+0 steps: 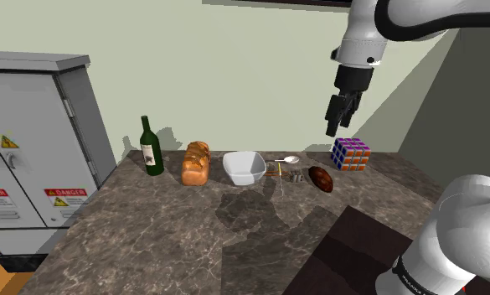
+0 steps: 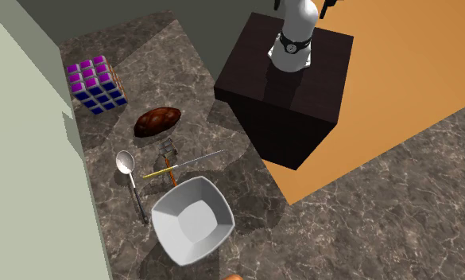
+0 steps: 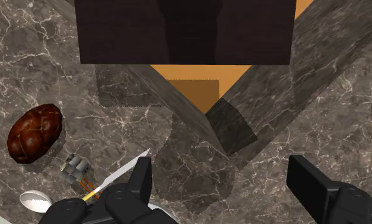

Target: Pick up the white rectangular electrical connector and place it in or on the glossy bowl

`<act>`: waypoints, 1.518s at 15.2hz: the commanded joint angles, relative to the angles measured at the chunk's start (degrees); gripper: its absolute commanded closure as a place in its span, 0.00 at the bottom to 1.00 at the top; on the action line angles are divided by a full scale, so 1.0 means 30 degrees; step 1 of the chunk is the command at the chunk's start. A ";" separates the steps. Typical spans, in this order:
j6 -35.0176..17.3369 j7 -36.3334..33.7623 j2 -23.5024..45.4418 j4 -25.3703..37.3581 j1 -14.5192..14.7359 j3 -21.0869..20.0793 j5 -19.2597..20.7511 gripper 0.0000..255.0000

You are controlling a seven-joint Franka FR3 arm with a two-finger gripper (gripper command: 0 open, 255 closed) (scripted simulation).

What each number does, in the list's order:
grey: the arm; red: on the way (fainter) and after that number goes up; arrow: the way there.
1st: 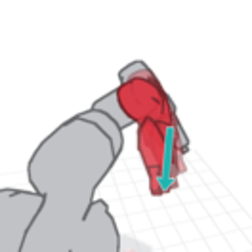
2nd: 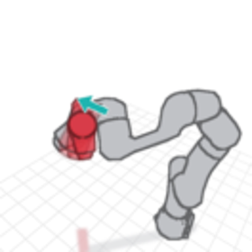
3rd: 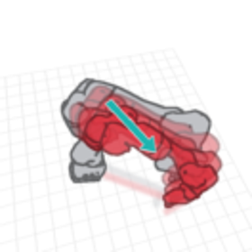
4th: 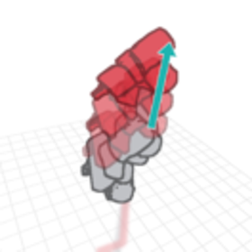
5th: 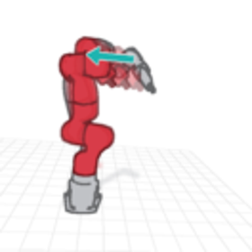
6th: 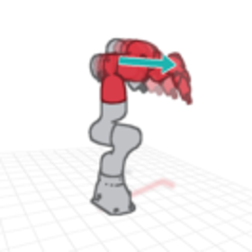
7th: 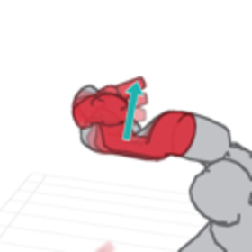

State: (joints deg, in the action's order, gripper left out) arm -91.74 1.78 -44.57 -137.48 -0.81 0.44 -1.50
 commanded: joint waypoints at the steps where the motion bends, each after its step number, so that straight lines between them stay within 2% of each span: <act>1: 0.0000 0.0000 0.0000 0.0000 0.0000 0.0000 0.0000 0.00; 7: -0.3306 0.3463 0.1362 -0.1836 -0.0203 0.2127 0.1287 0.00; 14: -0.7465 0.7512 0.4652 -0.2546 -0.0250 0.4677 0.2250 0.00; 19: -1.0360 1.0634 0.7970 -0.2062 0.0028 0.6444 0.2094 0.00; 23: -1.2405 1.3485 1.1069 -0.1096 0.0412 0.7700 0.1102 0.00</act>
State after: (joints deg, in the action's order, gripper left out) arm -127.10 39.44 -14.16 -141.67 0.22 22.33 2.71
